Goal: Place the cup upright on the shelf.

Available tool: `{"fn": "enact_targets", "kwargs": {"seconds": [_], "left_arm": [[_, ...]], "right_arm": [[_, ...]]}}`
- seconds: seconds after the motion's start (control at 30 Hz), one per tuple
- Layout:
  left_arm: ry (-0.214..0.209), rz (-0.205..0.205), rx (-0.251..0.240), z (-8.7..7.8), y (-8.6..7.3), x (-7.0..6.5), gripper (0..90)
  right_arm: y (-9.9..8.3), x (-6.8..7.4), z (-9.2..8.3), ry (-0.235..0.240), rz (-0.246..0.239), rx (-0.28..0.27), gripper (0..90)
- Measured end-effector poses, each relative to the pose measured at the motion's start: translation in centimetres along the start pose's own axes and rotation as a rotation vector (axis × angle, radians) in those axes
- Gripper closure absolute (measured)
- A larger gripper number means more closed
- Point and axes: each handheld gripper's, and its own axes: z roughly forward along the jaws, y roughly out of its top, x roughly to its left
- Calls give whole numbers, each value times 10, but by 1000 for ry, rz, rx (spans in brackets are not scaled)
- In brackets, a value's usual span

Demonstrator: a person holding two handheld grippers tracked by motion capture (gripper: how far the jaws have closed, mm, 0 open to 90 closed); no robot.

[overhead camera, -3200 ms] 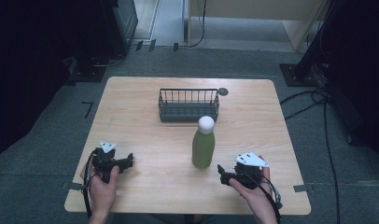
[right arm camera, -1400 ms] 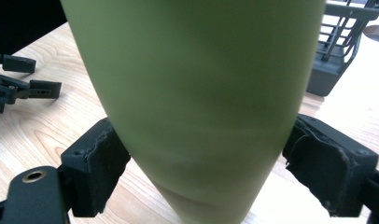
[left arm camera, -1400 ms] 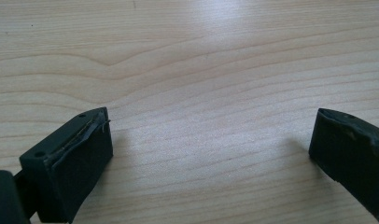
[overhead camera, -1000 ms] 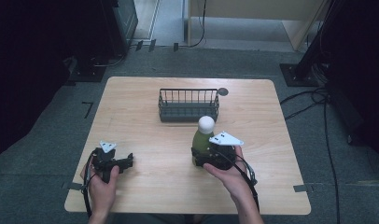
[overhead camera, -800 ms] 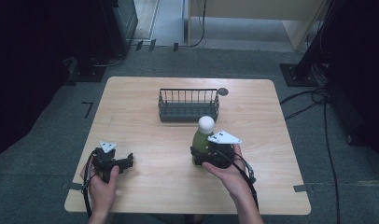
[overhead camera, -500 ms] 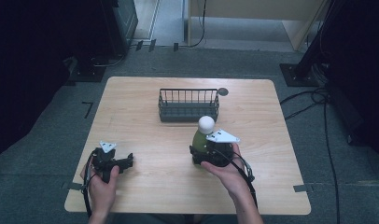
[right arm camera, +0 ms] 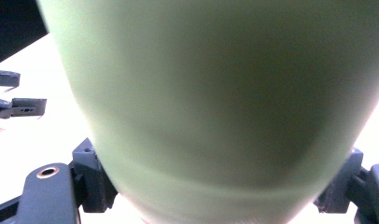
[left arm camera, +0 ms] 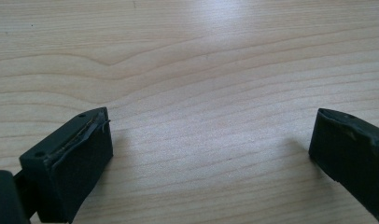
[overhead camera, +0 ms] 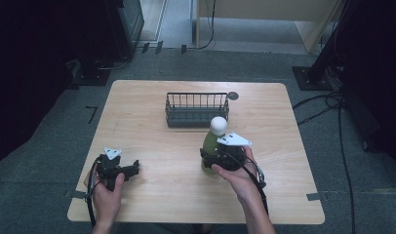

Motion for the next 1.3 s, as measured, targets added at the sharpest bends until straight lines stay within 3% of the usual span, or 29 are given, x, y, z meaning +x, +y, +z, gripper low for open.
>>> {"fn": "enact_targets", "kwargs": {"seconds": [0.83,1.3], "left_arm": [[-1,3,2,0,0,0,0],[-1,1,2,0,0,0,0]], "right_arm": [[60,-9,14,-14,-37,-27,200],[93,-15,21,-20,-32,-40,201]]}}
